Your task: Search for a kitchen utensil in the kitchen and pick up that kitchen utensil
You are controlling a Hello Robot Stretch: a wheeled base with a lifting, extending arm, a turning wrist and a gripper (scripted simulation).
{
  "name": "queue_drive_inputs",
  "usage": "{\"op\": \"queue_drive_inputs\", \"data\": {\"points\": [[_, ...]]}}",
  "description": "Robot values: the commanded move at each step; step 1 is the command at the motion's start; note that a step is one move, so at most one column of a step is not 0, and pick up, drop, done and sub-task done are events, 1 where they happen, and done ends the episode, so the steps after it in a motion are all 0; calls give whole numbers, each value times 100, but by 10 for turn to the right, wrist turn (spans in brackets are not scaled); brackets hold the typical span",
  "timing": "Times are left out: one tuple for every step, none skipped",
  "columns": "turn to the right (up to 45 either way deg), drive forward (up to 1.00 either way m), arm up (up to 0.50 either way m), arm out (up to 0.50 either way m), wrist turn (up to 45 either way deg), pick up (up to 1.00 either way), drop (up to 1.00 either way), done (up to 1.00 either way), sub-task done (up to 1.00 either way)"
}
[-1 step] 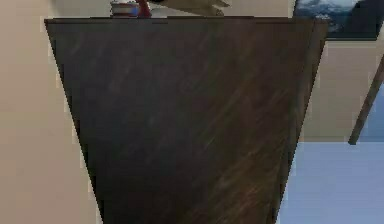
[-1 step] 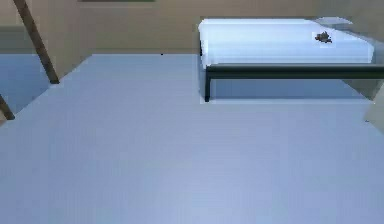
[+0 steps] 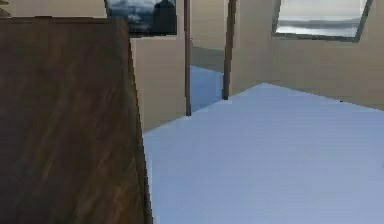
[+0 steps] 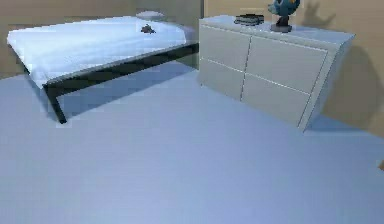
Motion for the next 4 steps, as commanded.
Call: {"op": "queue_drive_inputs", "data": {"points": [[450,0,0,0,0,0,0,0,0],[180,0,0,0,0,0,0,0,0],[0,30,0,0,0,0,0,0,0],[-450,0,0,0,0,0,0,0,0]]}}
